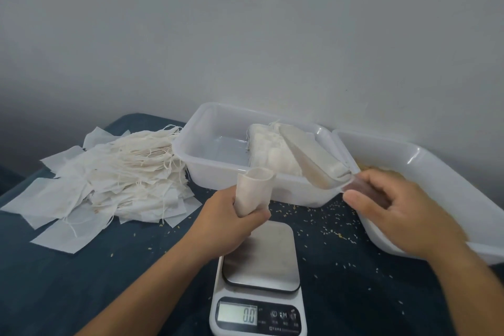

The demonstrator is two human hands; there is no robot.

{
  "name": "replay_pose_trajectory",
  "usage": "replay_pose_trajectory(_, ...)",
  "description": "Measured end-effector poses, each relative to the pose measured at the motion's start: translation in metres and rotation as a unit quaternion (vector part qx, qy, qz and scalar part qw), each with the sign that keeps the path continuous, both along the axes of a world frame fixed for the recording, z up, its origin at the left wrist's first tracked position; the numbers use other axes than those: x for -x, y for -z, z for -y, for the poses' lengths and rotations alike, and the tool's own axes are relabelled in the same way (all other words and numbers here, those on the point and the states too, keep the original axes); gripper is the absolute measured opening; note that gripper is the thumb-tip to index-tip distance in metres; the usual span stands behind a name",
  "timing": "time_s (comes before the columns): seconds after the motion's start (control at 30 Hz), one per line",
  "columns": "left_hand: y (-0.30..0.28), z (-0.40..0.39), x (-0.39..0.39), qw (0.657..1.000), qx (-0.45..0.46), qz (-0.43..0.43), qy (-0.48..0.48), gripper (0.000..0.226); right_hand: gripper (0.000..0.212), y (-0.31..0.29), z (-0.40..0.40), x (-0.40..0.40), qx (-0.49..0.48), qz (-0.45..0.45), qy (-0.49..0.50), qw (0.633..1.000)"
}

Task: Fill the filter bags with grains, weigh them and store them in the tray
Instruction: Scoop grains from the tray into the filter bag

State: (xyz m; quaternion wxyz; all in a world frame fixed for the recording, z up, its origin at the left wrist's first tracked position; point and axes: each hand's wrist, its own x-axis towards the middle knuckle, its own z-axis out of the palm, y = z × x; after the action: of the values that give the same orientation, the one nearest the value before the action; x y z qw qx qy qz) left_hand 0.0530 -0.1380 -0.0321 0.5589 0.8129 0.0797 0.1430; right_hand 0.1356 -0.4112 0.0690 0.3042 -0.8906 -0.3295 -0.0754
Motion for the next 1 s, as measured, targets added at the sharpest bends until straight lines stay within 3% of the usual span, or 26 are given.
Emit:
replay_pose_trajectory(0.13,0.0,0.001,0.001,1.0,0.002,-0.001,0.022,0.022,0.034,0.028,-0.03,0.002,-0.069,-0.035,0.005,0.997)
replay_pose_trajectory(0.37,-0.001,0.005,0.004,0.991,-0.011,0.034,0.127,0.011,0.025,0.055,-0.075,0.008,-0.166,-0.191,-0.105,0.962)
replay_pose_trajectory(0.57,-0.002,0.006,0.006,0.982,-0.054,0.061,0.17,0.03,0.039,0.062,-0.069,0.016,-0.228,-0.171,-0.101,0.953)
replay_pose_trajectory(0.63,-0.005,0.002,0.006,0.979,-0.028,0.087,0.182,0.034,0.041,0.064,-0.065,0.019,-0.238,-0.182,-0.109,0.948)
replay_pose_trajectory(0.77,-0.005,-0.001,0.005,0.976,0.051,0.107,0.185,0.02,0.036,0.068,-0.058,0.023,-0.237,-0.196,-0.117,0.944)
replay_pose_trajectory(0.9,-0.002,-0.004,0.005,0.976,0.073,0.081,0.187,0.014,0.039,0.073,-0.053,0.022,-0.221,-0.211,-0.113,0.946)
replay_pose_trajectory(1.0,-0.001,-0.006,0.003,0.975,0.084,0.049,0.202,0.016,0.026,0.077,-0.053,0.018,-0.196,-0.217,-0.104,0.951)
